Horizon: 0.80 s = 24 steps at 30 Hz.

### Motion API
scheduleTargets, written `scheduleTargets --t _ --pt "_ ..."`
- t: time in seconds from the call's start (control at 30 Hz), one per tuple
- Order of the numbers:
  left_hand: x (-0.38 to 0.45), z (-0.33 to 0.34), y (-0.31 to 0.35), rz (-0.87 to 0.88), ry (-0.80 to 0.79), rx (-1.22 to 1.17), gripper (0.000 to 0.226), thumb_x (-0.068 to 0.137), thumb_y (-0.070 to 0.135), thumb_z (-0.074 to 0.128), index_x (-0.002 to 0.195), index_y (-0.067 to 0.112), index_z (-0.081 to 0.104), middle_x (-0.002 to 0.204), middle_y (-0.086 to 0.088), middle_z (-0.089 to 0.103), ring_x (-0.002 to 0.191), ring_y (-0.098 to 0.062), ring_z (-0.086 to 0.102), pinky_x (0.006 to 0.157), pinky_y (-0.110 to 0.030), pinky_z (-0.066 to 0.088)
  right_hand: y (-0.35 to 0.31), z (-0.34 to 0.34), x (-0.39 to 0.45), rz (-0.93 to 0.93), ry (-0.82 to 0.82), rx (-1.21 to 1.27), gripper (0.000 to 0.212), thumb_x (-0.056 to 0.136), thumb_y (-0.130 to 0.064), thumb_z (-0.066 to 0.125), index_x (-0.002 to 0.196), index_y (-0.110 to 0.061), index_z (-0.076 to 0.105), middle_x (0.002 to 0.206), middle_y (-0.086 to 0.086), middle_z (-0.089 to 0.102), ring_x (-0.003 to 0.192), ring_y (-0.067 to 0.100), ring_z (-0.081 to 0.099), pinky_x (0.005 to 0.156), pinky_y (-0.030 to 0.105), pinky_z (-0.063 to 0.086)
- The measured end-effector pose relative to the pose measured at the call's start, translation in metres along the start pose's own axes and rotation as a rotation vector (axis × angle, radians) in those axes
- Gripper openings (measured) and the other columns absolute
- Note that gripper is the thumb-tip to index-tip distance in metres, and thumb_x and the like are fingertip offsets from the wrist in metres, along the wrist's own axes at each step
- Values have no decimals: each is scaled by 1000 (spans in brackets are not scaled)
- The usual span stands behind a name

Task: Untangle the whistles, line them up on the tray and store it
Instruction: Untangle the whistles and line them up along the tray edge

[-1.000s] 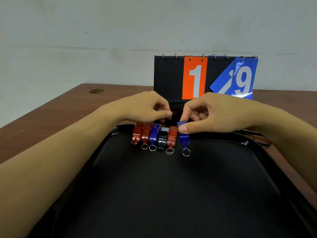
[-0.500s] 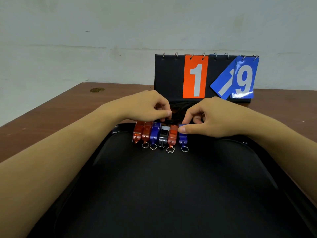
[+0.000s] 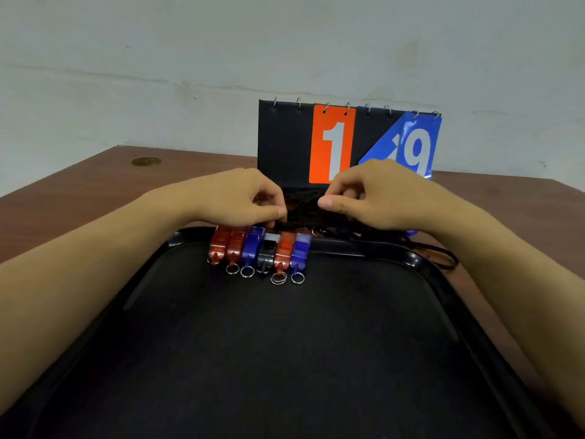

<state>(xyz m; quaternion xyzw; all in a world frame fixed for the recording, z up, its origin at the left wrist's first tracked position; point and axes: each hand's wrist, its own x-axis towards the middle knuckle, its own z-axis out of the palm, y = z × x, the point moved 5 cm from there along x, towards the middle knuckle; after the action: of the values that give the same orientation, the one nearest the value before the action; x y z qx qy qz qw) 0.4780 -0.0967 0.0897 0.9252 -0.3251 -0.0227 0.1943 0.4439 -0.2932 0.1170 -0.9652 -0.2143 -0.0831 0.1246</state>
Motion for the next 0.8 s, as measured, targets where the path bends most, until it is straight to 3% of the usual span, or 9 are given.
scheduleTargets --t 0.13,0.3,0.5,0.63,0.7,0.8 --pt "1 1 2 3 22 -10 17 103 34 58 102 32 74 85 14 75 77 8 66 67 -9 43 32 -11 0 68 35 -65 15 98 -38 64 98 -25 72 79 -13 69 75 3 63 69 19 47" --pt "2 1 4 11 22 -34 15 104 30 57 107 30 72 86 13 74 72 14 63 63 0 41 35 5 0 49 -115 -47 10 92 -43 70 93 -33 70 84 -15 72 79 0 66 70 15 45" --pt "3 1 3 31 45 -47 16 103 32 58 113 35 70 89 11 75 68 -1 63 66 -12 46 31 16 -1 54 -241 -54 22 92 -51 67 107 -35 69 94 -14 72 85 2 65 75 17 49" --pt "3 0 5 47 66 -76 17 102 31 58 113 35 71 90 10 75 74 -13 66 64 -11 48 30 18 -2 63 -297 -76 24 97 -50 60 118 -39 65 103 -13 71 91 2 64 83 19 50" --pt "3 0 6 52 72 -89 17 102 30 59 113 34 71 90 10 75 75 -13 65 65 -10 48 27 21 -1 53 -286 -71 20 98 -48 58 114 -38 66 101 -12 70 92 5 65 86 23 52" --pt "3 2 9 57 71 -66 16 101 30 61 112 35 72 93 13 72 81 -5 66 69 -13 47 25 32 5 65 -211 -41 21 99 -52 55 93 -35 65 83 -9 68 79 7 63 72 26 47"
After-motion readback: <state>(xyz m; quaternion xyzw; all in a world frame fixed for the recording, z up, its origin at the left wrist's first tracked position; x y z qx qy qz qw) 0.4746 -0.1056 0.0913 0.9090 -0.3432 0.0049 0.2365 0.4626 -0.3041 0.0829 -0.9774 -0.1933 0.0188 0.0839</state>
